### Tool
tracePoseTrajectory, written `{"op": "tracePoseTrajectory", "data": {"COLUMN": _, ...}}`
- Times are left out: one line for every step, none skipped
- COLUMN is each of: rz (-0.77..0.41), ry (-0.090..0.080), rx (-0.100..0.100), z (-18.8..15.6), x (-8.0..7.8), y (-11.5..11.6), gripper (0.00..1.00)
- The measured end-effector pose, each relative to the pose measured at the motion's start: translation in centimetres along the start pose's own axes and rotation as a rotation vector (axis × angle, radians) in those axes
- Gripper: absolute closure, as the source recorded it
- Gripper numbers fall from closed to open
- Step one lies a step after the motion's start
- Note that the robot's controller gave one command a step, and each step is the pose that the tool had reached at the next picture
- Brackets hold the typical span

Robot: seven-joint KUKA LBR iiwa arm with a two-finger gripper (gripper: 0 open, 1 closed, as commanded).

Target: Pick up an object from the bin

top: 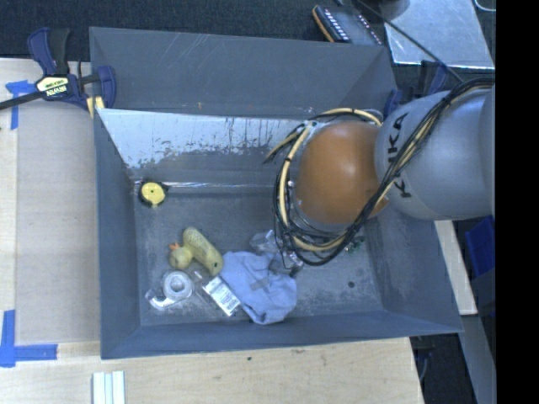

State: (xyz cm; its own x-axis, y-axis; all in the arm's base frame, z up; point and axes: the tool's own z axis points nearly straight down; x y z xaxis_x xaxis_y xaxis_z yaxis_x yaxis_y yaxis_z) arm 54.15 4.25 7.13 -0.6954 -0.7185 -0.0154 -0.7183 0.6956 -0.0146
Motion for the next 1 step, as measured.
{"op": "tracePoseTrajectory", "data": {"rz": 0.0, "ry": 0.0, "rx": 0.0, "z": 0.0, "x": 0.0, "y": 0.0, "gripper": 1.0}}
